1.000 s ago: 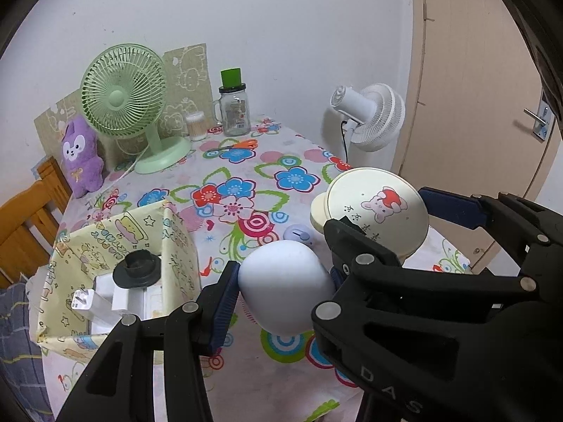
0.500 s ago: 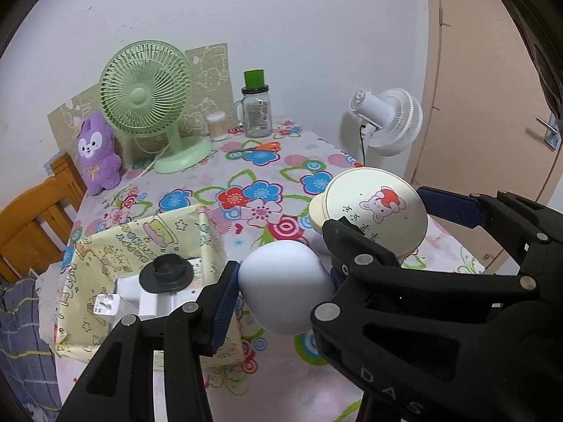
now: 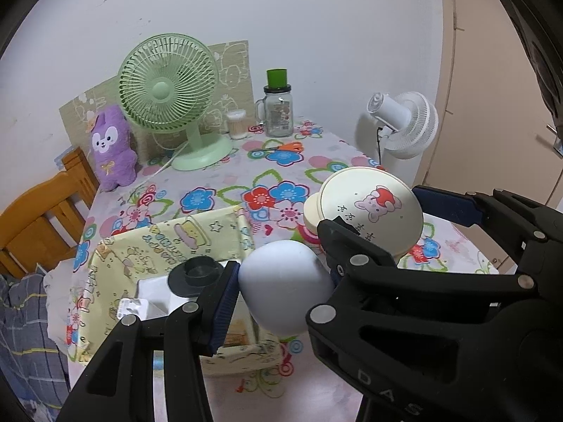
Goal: Organize rigid objects
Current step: 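Carry the compact in the right tool while the left tool carries the earbud case over the yellow box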
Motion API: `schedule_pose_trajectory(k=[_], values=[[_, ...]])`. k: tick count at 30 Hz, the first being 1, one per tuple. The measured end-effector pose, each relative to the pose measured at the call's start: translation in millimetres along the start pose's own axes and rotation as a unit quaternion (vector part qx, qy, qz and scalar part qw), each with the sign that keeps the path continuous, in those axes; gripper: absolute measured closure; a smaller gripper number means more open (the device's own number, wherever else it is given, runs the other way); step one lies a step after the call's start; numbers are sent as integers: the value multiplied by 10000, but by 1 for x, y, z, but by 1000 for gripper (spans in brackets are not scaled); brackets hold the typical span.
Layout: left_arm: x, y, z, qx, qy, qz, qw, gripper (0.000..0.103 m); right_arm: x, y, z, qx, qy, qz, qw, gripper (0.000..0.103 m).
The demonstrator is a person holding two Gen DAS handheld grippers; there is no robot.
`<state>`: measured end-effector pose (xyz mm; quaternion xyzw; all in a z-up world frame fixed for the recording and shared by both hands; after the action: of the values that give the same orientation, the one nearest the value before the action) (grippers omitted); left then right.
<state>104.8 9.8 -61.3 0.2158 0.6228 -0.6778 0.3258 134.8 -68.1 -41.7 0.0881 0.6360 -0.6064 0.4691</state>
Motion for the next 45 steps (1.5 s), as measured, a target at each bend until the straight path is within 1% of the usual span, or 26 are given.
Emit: schedule_pose_trajectory(k=[13, 22, 45], values=[[-8, 1, -35, -161, -179, 18, 9997, 49, -23, 15, -32, -212, -184, 35, 9996, 27], [-12, 7, -57, -227, -284, -41, 9993, 49, -32, 27, -50, -258, -269, 9, 9993, 27], [-17, 31, -112, -398, -509, -207, 9977, 49, -53, 71, -95, -570, -451, -267, 9970, 26]])
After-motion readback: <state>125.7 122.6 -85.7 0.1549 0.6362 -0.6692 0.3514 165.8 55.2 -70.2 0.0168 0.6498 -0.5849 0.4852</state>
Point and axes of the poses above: each gripper's, at about its wrist camera, not at the fingertips, and y roughly the way its jaws point, z to its right, x to its underside, the point moved 4 cm from there along y, roughly the way its jaws point, and after that the axes turned 14 degrees about -y, right-handed, at the moved point
